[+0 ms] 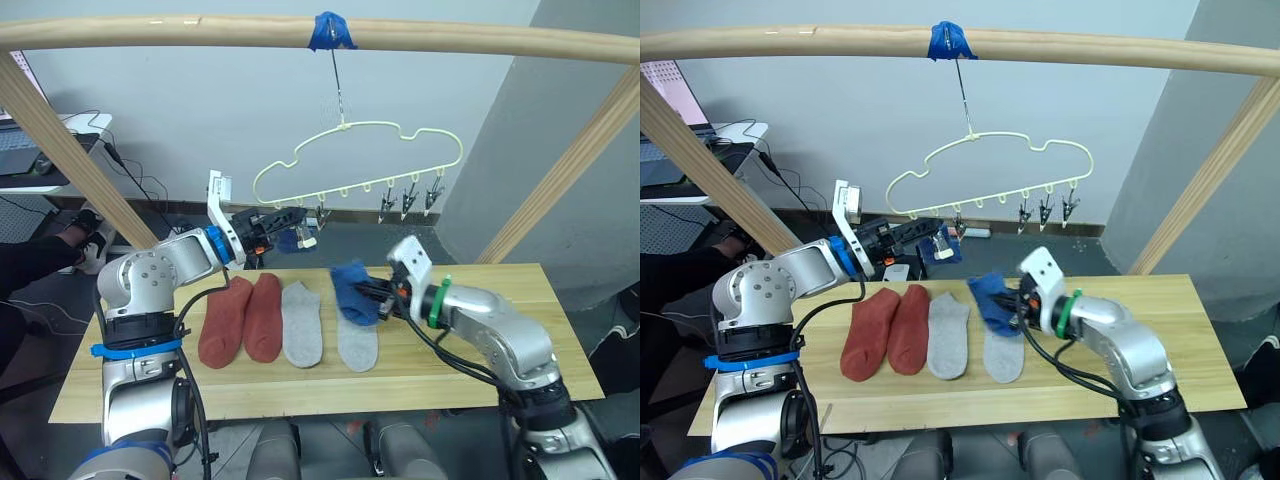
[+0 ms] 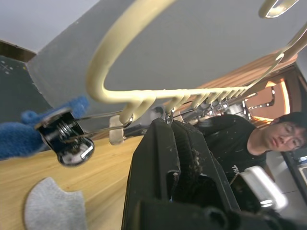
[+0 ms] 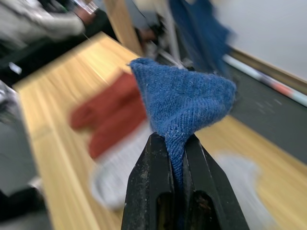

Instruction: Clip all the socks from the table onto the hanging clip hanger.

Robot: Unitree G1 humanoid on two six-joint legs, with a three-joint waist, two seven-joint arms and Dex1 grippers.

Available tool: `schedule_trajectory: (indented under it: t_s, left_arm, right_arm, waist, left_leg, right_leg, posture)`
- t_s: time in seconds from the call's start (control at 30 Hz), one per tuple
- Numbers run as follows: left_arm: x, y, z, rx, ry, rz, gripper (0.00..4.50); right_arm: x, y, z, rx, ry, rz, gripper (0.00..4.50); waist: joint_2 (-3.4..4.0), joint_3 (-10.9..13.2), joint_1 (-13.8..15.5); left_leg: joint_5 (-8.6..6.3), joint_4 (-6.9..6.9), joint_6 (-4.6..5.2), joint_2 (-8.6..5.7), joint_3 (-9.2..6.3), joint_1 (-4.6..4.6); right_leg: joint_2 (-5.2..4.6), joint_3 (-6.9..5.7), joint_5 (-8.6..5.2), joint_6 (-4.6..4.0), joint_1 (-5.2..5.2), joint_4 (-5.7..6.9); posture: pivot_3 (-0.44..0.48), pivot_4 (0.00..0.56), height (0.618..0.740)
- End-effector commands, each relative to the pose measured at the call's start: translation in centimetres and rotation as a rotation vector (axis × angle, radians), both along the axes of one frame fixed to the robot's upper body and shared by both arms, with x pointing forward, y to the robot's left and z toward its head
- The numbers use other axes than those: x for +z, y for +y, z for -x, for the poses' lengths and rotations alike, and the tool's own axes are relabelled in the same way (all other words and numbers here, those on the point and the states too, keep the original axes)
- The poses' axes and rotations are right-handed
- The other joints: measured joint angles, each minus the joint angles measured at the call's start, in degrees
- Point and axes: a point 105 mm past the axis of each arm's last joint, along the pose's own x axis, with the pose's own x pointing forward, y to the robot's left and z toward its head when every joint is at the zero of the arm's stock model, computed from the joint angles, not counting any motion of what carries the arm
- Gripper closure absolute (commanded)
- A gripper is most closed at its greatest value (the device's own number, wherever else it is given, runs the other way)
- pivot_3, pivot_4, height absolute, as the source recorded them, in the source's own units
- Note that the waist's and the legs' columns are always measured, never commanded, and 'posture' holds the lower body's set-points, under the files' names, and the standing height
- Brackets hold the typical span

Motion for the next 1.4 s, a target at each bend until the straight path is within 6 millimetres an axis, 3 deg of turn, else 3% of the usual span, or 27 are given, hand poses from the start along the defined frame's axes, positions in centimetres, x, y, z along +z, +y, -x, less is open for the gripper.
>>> schedule_trajectory:
  t_s: [0.03, 0.37, 0.63, 0.9, 1.17, 1.4]
  left_arm:
    - [0.7, -0.3, 0.2, -0.014, -0.023, -0.004, 4.5]
    - [1.0, -0.6, 0.5, -0.018, -0.042, 0.015, 4.5]
    - [0.7, -0.6, 0.7, -0.013, -0.042, 0.011, 4.5]
    - [1.1, -0.5, 0.7, -0.012, -0.064, 0.008, 4.5]
    - [0.7, -0.3, 1.2, -0.016, -0.141, -0.077, 4.5]
    - [1.2, 0.2, 1.0, 0.004, -0.157, -0.061, 2.47]
  right_arm:
    - [0.9, 0.8, -0.3, 0.006, -0.025, -0.016, 4.46]
    - [2.1, 3.0, -1.3, 0.042, -0.047, -0.061, 4.46]
    - [3.7, 3.7, -2.2, 0.037, -0.065, -0.105, 4.46]
    - [3.3, 4.1, -2.7, 0.032, -0.071, -0.083, 4.46]
    - [4.5, 4.0, -3.7, -0.004, -0.103, -0.115, 4.46]
    - [4.4, 4.2, -3.6, -0.003, -0.102, -0.115, 4.5]
  waist:
    - [0.0, 0.0, 0.09]
    - [0.0, 0.0, 0.47]
    - [0.0, 0.0, 1.15]
    - [0.0, 0.0, 1.2]
    - [0.0, 0.0, 1.22]
    - [0.0, 0.0, 1.32]
  left_leg:
    - [0.0, 0.0, 0.0, 0.0, 0.0, -0.04]
    - [0.0, -0.08, -0.01, 0.01, 0.0, -0.23]
    - [0.0, -0.08, -0.01, 0.0, 0.0, -0.25]
    - [0.0, -0.07, -0.01, 0.0, -0.01, -0.26]
    - [0.0, -0.08, -0.01, 0.01, 0.0, -0.27]
    - [0.0, -0.08, -0.01, 0.01, 0.0, -0.29]
  right_leg:
    - [-0.01, -0.01, 0.0, 0.0, -0.02, -0.04]
    - [-0.03, -0.03, 0.0, 0.0, -0.23, -0.07]
    - [-0.03, -0.04, 0.0, 0.0, -0.24, -0.09]
    - [-0.03, -0.04, 0.0, -0.01, -0.25, -0.09]
    - [-0.03, -0.04, 0.13, -0.22, -0.27, -0.08]
    - [-0.04, -0.05, 0.13, -0.23, -0.28, -0.09]
  posture:
    - [-0.004, 0.179, 0.74]
    - [0.015, 0.17, 0.74]
    - [0.014, 0.163, 0.74]
    - [0.025, 0.157, 0.74]
    - [0.027, 0.154, 0.74]
    - [0.03, 0.153, 0.74]
